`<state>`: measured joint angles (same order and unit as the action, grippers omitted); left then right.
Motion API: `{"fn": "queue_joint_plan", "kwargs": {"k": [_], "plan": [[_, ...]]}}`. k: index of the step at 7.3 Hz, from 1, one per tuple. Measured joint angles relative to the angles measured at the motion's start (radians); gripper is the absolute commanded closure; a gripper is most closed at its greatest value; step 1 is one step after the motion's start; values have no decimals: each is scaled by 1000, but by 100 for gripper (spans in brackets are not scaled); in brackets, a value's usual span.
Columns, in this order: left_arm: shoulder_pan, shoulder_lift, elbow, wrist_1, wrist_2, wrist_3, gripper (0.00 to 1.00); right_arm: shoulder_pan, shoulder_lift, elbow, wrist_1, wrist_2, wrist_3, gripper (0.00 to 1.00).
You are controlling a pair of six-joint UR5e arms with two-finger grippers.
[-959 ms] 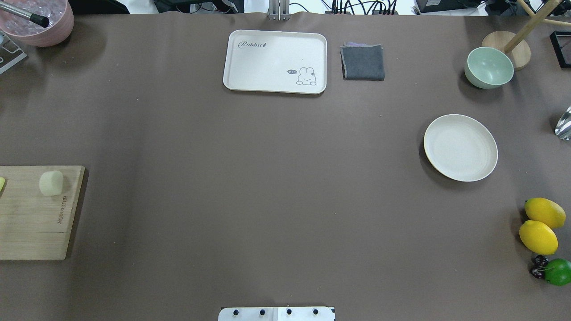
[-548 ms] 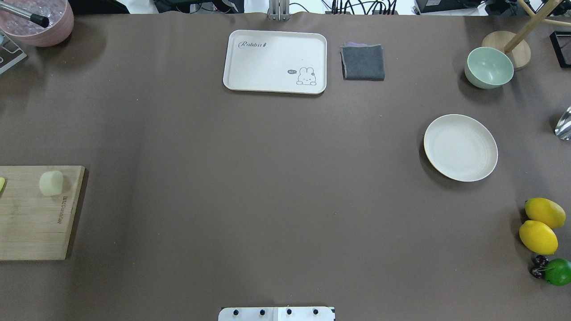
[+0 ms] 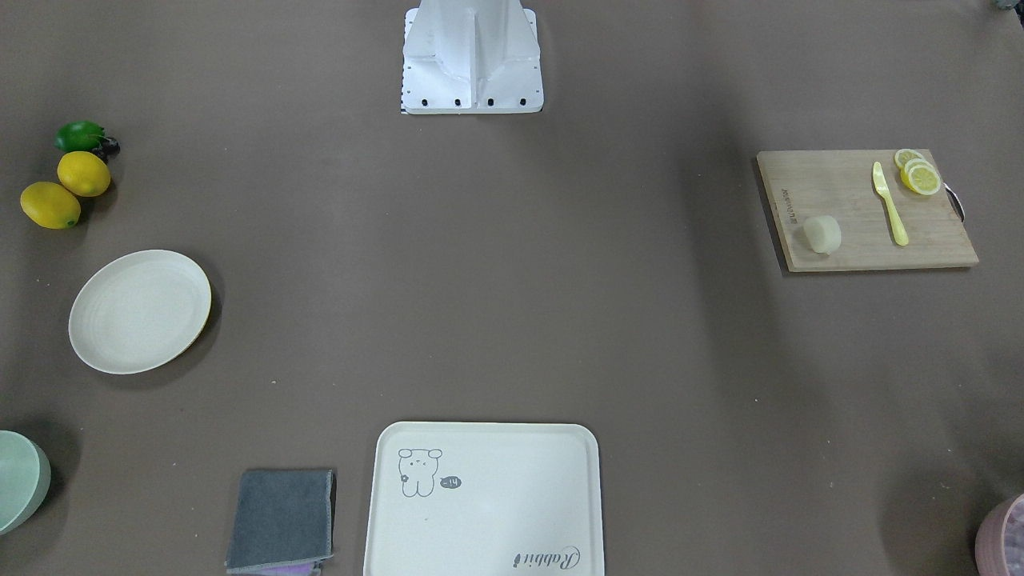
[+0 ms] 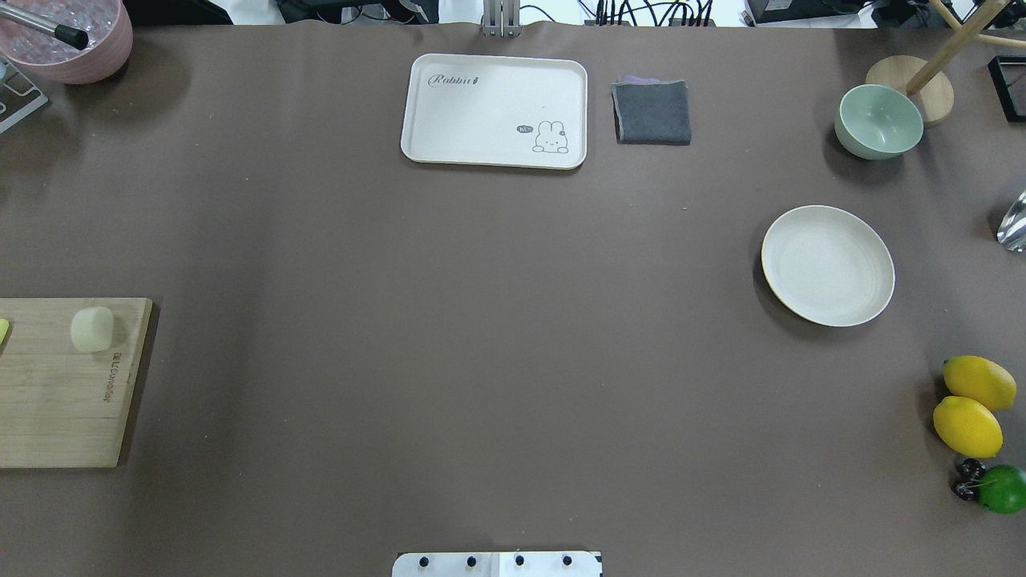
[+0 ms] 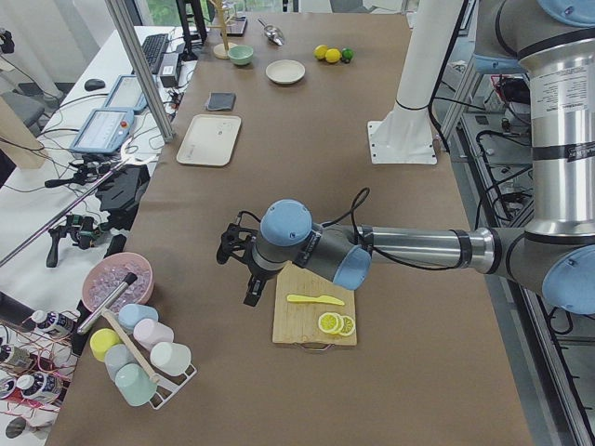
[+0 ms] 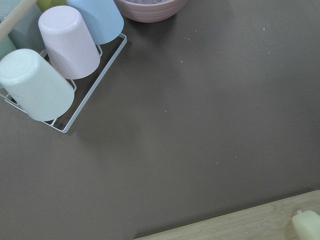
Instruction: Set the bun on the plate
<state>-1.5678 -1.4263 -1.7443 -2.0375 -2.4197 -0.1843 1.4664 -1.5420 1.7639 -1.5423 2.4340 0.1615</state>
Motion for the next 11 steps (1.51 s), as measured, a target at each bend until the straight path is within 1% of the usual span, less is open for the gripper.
{"fn": "queue_joint_plan", "kwargs": {"k": [2, 3, 6, 7, 9, 10, 11], "plan": [[74, 0, 0, -113, 29, -153, 2, -45, 2, -48, 139, 1, 82, 0], [111, 0, 0, -148, 47, -206, 2, -69, 10, -79, 182, -2, 99, 0], [164, -7, -1, -187, 83, -269, 2, -135, 39, -128, 242, -9, 123, 0], [174, -7, -1, -202, 86, -294, 2, -158, 45, -154, 298, -30, 153, 0], [185, -6, -1, -219, 98, -317, 2, -232, 55, -234, 485, -110, 298, 0], [186, -3, -1, -224, 102, -320, 2, -259, 58, -274, 561, -131, 339, 0], [187, 0, 0, -229, 103, -321, 2, -279, 59, -301, 606, -140, 367, 0]]}}
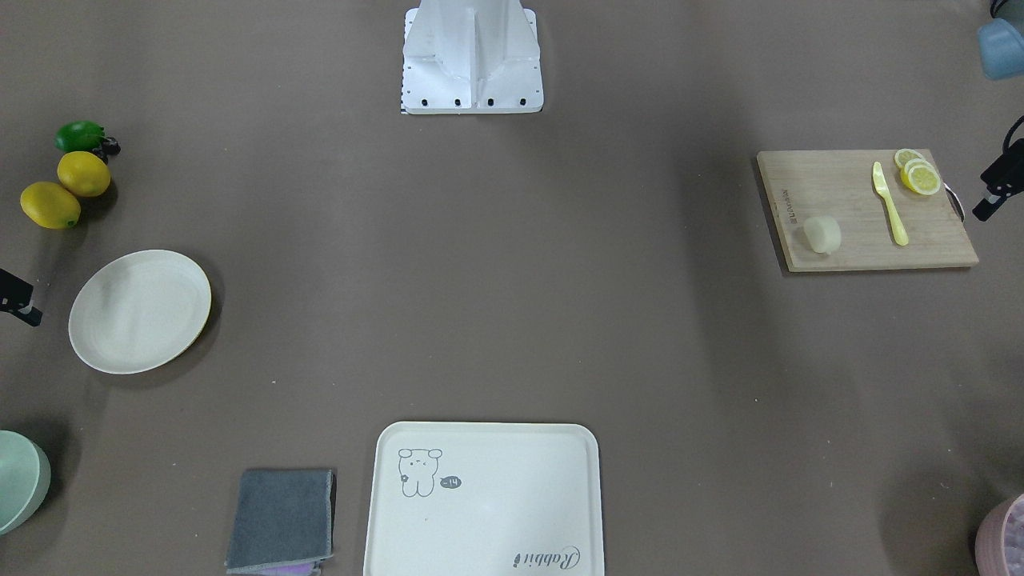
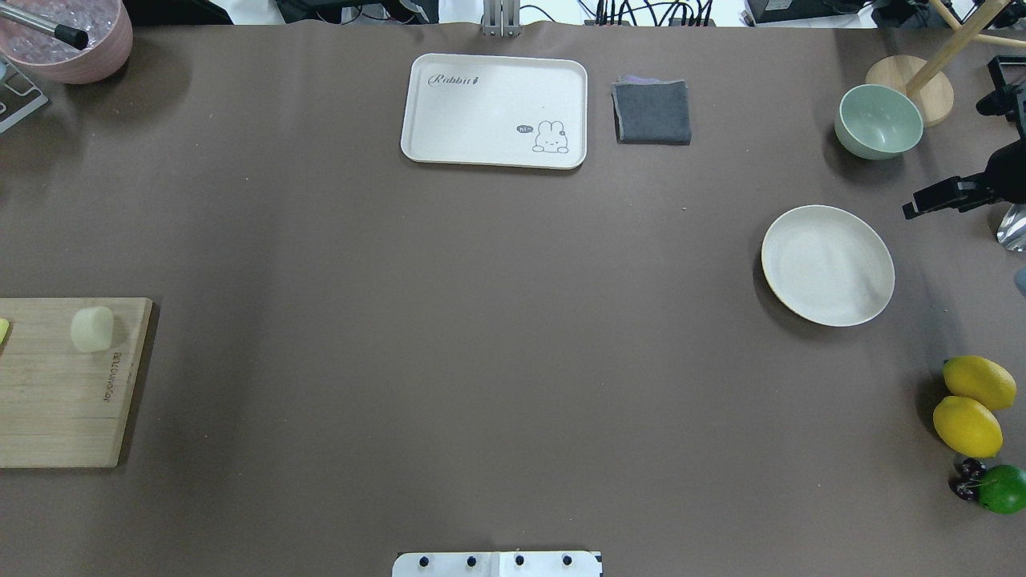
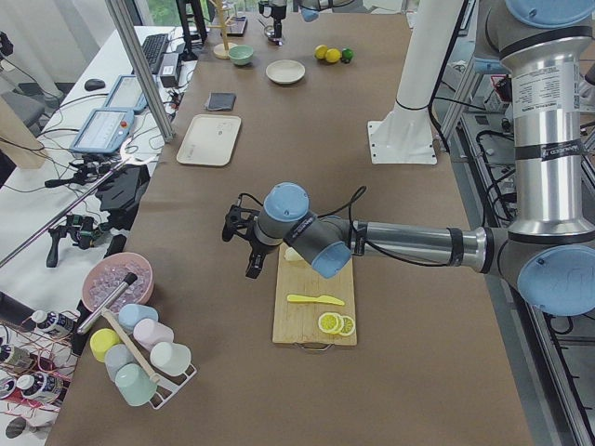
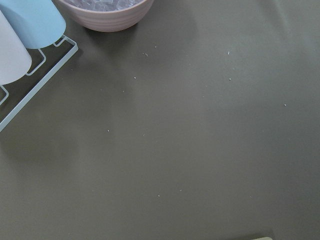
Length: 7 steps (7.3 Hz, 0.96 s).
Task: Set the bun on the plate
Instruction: 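Reach the right gripper to the white plate's rim and grasp it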
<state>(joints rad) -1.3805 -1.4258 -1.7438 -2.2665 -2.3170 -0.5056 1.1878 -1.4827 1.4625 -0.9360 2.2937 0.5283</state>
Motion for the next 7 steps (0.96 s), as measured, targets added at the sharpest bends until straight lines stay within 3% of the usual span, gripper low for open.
{"fn": "queue_joint_plan", "kwargs": {"k": [6, 7], "plan": [[1, 2, 1, -14, 1, 1, 2, -102, -10, -34, 65, -49, 183, 0], [1, 2, 2, -16, 1, 1, 2, -108, -11, -39, 66, -49, 184, 14]]}}
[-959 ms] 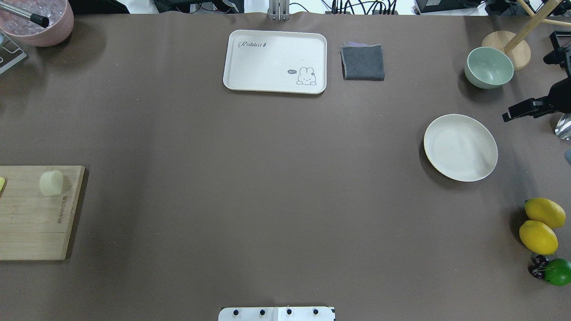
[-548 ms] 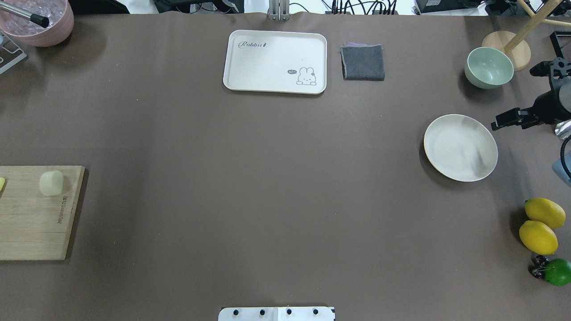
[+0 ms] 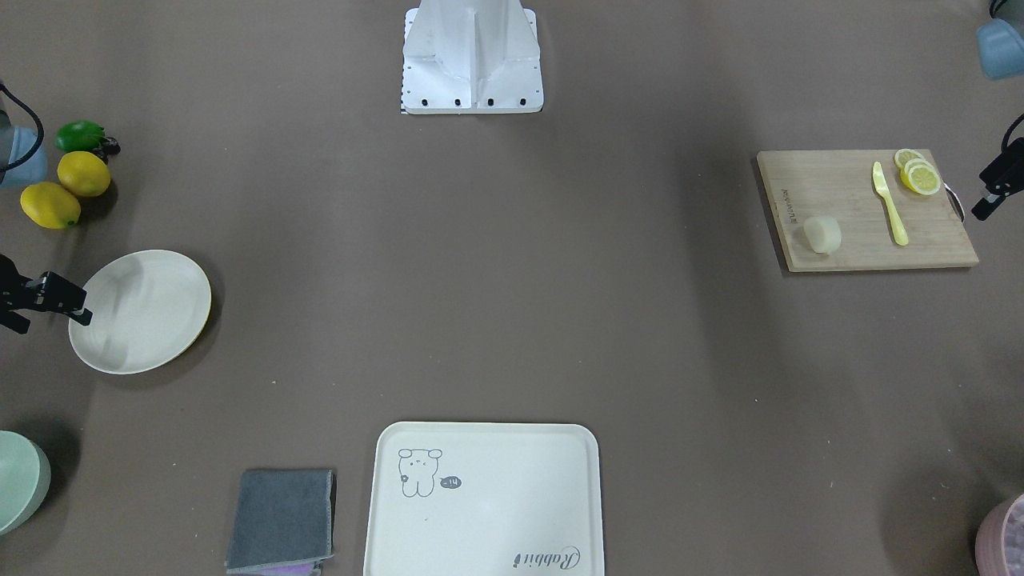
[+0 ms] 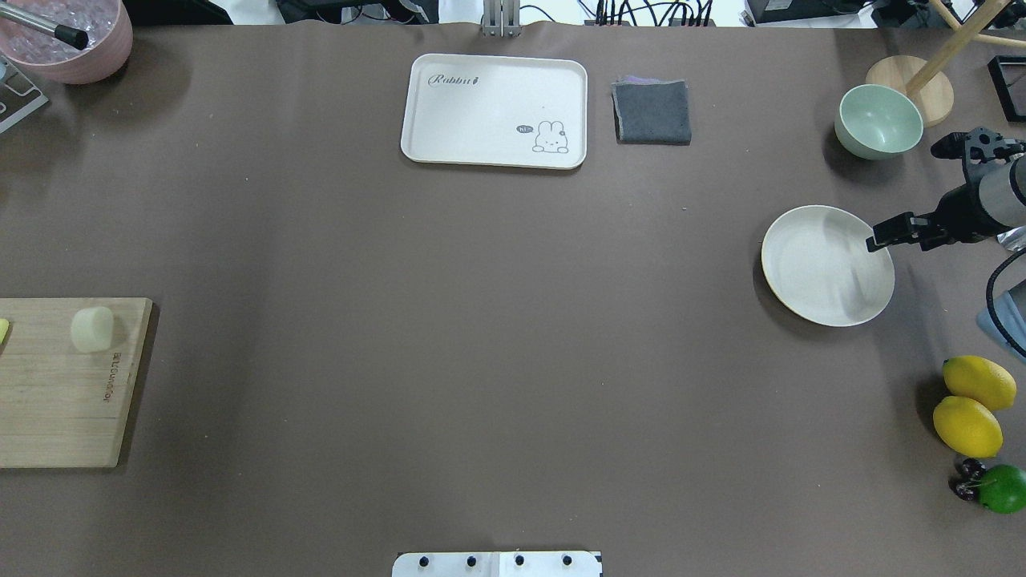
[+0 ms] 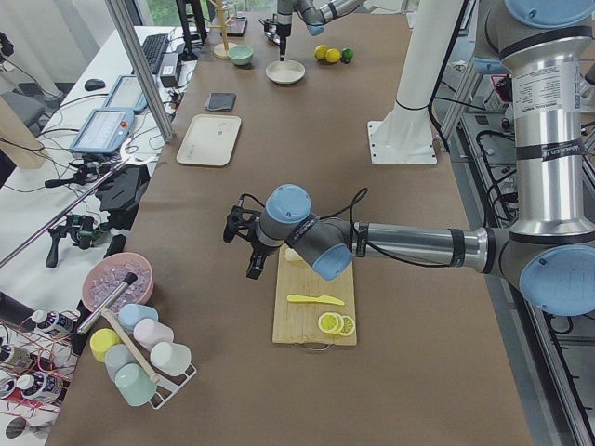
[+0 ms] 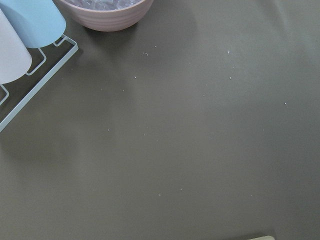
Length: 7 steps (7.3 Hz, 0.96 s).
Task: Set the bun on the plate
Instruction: 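Reach the right gripper to the white plate's rim and grasp it, then slide the white plate with the right gripper toward the table center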
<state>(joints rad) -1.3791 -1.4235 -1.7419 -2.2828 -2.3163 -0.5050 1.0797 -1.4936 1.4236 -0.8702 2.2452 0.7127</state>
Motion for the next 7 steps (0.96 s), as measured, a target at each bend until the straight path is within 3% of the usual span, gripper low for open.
{"fn": "queue_joint_plan", "kwargs": {"k": [1, 2, 3, 7], "plan": [[0, 0, 0, -1, 0, -1, 2, -4, -1, -2, 1, 1, 0, 59], [0, 0, 1, -1, 0, -1, 2, -6, -1, -2, 1, 1, 0, 91], [1, -1, 0, -2, -1, -2, 2, -7, -3, -2, 2, 0, -1, 100], [3, -2, 1, -3, -2, -1, 2, -17, -6, 6, 6, -28, -1, 100]]}}
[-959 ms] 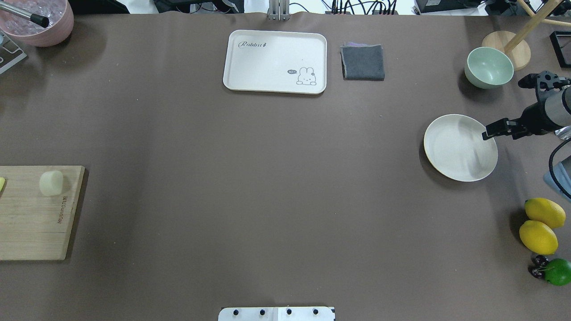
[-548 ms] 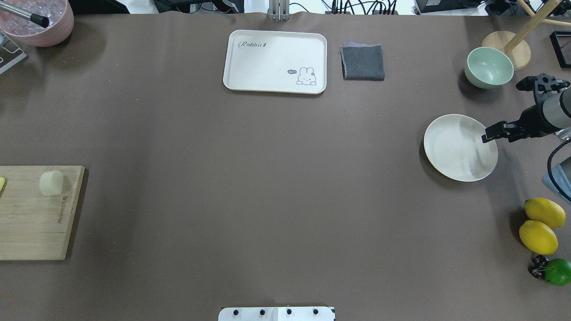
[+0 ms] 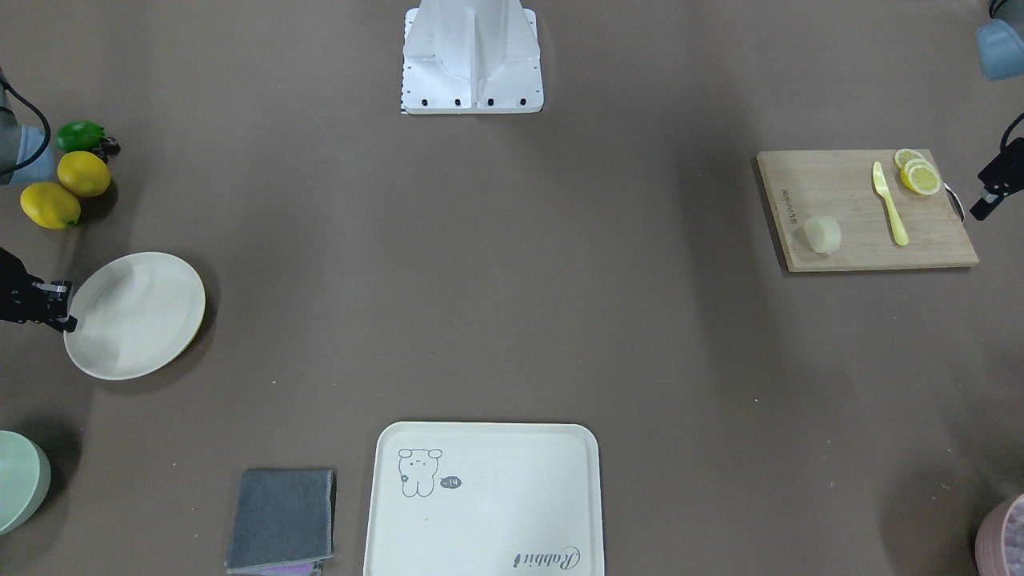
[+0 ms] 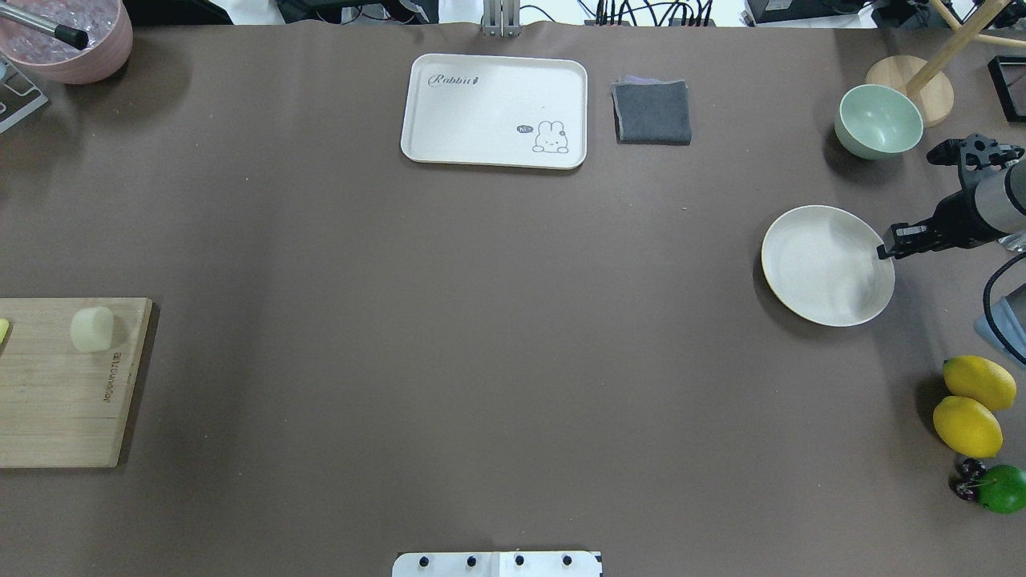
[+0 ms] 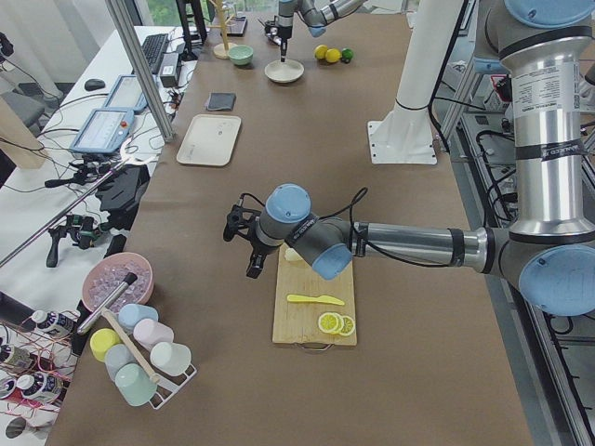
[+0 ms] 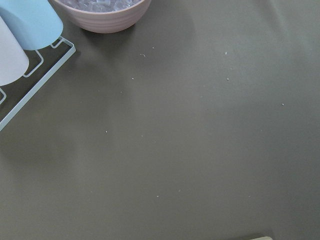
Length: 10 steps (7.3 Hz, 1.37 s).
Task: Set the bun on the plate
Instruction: 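Slide the white plate with the right gripper toward the table center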
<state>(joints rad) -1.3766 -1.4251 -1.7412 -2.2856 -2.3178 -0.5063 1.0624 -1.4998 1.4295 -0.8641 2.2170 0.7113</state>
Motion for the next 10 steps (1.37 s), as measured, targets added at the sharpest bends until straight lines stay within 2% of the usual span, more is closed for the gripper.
{"fn": "queue_joint_plan", "kwargs": {"k": [3, 5, 6, 8, 10], "plan": [[1, 0, 2, -1, -2, 0, 2, 14, 13, 21, -5, 25, 3, 100], [1, 0, 2, 0, -1, -3, 2, 83, 37, 42, -6, 161, 11, 100], [3, -1, 1, 0, 0, -19, 2, 92, 62, 70, -8, 194, 51, 100], [51, -1, -6, -45, 22, -138, 2, 18, 124, 135, -9, 150, 209, 100], [153, -4, -11, -102, 110, -282, 2, -115, 191, 190, -23, 25, 380, 100]]}}
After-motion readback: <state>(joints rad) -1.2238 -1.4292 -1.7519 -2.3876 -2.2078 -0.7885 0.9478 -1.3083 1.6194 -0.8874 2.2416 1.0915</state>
